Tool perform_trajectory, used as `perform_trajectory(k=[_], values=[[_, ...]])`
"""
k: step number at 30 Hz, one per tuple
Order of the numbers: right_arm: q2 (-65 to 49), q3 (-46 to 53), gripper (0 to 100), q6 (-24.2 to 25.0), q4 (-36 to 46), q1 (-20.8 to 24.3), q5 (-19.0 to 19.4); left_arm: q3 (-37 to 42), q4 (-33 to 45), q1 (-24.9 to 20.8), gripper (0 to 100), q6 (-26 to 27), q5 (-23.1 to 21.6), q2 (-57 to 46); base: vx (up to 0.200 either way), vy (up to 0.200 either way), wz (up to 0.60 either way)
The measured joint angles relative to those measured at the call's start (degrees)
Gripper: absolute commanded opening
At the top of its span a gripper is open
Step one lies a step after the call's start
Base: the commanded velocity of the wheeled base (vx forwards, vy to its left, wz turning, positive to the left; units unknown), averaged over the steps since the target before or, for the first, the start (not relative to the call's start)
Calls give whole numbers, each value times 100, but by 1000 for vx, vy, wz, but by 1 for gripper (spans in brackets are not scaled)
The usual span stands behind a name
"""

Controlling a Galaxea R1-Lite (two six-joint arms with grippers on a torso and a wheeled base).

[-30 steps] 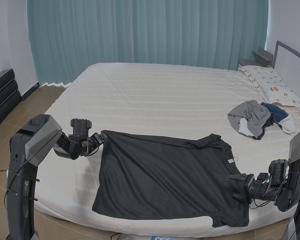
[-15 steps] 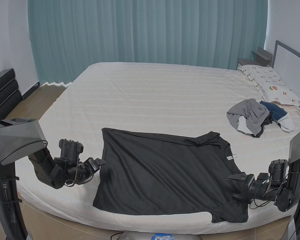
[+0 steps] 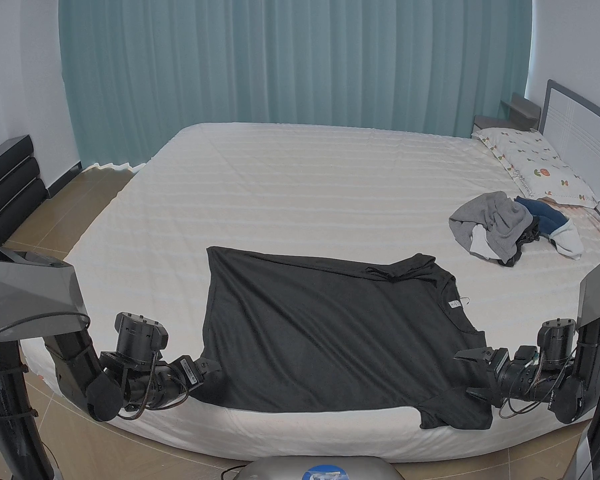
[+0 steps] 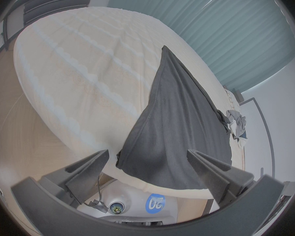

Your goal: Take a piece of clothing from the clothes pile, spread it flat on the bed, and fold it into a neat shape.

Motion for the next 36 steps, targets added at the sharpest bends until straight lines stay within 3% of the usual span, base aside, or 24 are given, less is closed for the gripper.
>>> perform_trajectory(k=[8, 9, 21, 36], values=[[0, 1, 100, 0, 0, 0, 2, -6, -233, -185, 100, 140, 419, 278, 0, 0, 0], [0, 1, 100, 0, 0, 0, 0, -17, -235, -196, 0, 145, 423, 301, 0, 0, 0], [0, 1, 100, 0, 0, 5, 0, -23, -197, -233, 0, 279, 645, 422, 0, 0, 0], [-5, 1, 100, -5, 0, -5, -33, 521, -156, 217, 0, 1391, 929, 177, 0, 0, 0]])
